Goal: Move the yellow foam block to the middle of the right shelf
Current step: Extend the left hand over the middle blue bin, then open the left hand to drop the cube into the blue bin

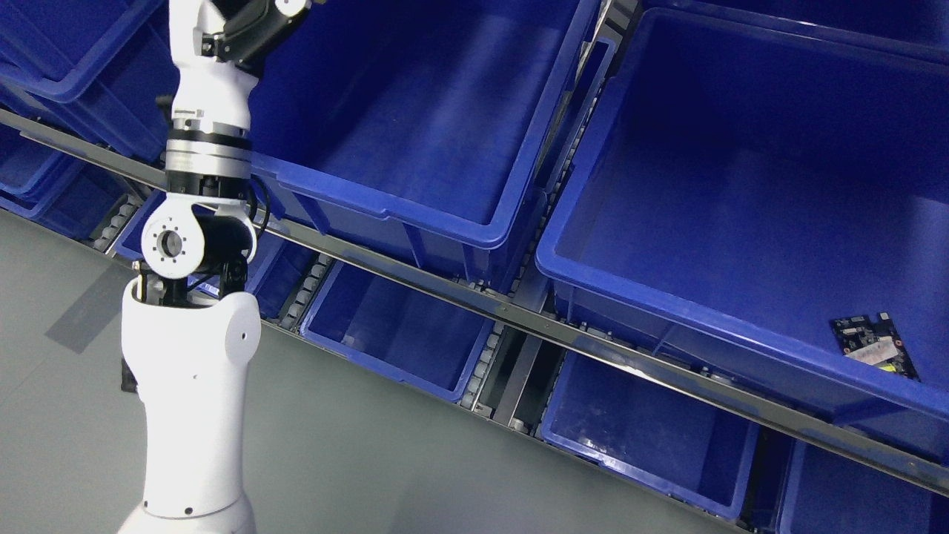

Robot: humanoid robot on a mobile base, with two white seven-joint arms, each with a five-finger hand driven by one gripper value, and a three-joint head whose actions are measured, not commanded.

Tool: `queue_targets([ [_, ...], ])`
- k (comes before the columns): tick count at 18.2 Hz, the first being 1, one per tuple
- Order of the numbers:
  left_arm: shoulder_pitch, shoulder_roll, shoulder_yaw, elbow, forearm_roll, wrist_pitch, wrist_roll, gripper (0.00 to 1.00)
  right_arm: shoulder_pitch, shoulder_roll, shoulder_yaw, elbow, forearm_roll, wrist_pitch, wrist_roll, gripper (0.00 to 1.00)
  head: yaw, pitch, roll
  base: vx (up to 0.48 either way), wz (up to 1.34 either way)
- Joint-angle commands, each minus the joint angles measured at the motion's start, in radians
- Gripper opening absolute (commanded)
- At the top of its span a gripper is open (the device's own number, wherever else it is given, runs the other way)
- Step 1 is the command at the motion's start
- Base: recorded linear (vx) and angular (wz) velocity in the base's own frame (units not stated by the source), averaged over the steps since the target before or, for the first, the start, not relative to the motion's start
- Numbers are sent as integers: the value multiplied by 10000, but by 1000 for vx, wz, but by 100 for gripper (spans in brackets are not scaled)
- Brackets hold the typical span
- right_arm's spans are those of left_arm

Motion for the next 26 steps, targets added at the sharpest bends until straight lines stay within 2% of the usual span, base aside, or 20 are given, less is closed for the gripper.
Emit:
queue_targets([
  [1, -1450, 175, -1266, 545, -16, 2593, 1121, 27, -16, -175, 0, -175, 0, -8, -1, 100, 0, 0, 0, 58, -56],
  [4, -1895, 175, -1696, 1434, 0, 3444, 2245, 27, -16, -175, 0, -175, 0, -8, -1, 100, 0, 0, 0, 32, -51],
  [11, -1896, 175, -3137, 2893, 720, 3445, 2461, 29, -16, -175, 0, -175, 0, -8, -1, 100, 0, 1, 0, 7, -5],
  [14, -1896, 175, -3170, 3399, 767, 3445, 2446, 31, -16, -175, 0, -175, 0, -8, -1, 100, 0, 1, 0, 0, 0],
  [15, -1896, 175, -3170, 3598, 767, 3445, 2446, 37, -31, -175, 0, -175, 0, -8, -1, 100, 0, 1, 0, 0, 0],
  [18, -1911, 175, -3246, 3892, 751, 3857, 2369, 86, -16, -175, 0, -175, 0, -8, -1, 100, 0, 1, 0, 0, 0],
  [19, -1911, 175, -3261, 3846, 721, 3935, 2339, 98, -16, -175, 0, -175, 0, -8, -1, 100, 0, 1, 0, 0, 0],
  [24, -1896, 175, -3093, 2821, 690, 3738, 2277, 100, -16, -175, 0, -175, 0, -8, -1, 100, 0, 1, 0, 0, 0],
  [26, -1850, 175, -2803, 2054, 690, 2959, 2277, 100, -16, -175, 0, -175, 0, -8, -1, 100, 0, 1, 0, 0, 0],
])
